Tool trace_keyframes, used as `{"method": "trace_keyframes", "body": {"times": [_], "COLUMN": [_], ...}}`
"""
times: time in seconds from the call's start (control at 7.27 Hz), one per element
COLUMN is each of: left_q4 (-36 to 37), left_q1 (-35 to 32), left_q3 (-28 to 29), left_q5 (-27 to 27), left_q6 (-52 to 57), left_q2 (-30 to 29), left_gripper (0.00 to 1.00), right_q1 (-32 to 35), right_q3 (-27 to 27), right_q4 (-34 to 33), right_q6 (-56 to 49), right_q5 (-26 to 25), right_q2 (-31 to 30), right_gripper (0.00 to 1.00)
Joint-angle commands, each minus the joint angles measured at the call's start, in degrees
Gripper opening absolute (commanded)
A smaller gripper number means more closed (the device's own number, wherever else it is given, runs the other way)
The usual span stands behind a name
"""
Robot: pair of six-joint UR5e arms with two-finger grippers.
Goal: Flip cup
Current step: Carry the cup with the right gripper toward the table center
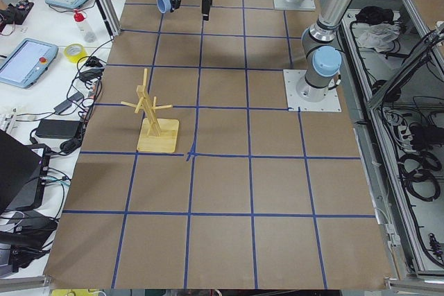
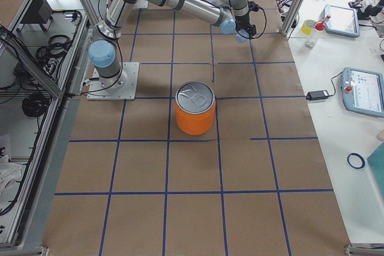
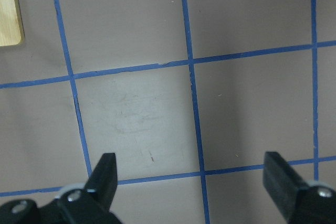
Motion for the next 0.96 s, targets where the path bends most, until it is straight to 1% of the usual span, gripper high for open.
{"method": "trace_keyframes", "body": {"times": [0.0, 0.14, 0.28, 0.55, 0.69, 0.83], "left_q4": [0.0, 0.0, 0.0, 0.0, 0.0, 0.0], "left_q1": [0.0, 0.0, 0.0, 0.0, 0.1, 0.0], "left_q3": [0.0, 0.0, 0.0, 0.0, -0.1, -0.1], "left_q5": [0.0, 0.1, 0.1, 0.1, 0.0, 0.0], "left_q6": [0.0, 0.0, 0.0, 0.0, 0.0, 0.0], "left_q2": [-0.1, -0.1, 0.0, -0.1, -0.1, -0.2], "left_gripper": [1.00, 1.00, 1.00, 1.00, 1.00, 1.00], "right_q1": [5.8, 7.9, 10.5, 11.8, 12.3, 12.4], "right_q3": [0.2, 0.3, 0.2, 0.5, 0.6, 0.6], "right_q4": [-0.3, -2.2, -4.3, -5.9, -5.8, -5.5], "right_q6": [-12.5, -19.8, -23.4, -30.8, -32.3, -33.0], "right_q5": [-0.2, -0.1, -0.1, 0.5, 0.7, 4.0], "right_q2": [1.7, 2.2, 2.6, 3.4, 4.4, 4.6], "right_gripper": [0.00, 0.00, 0.00, 0.00, 0.00, 0.00]}}
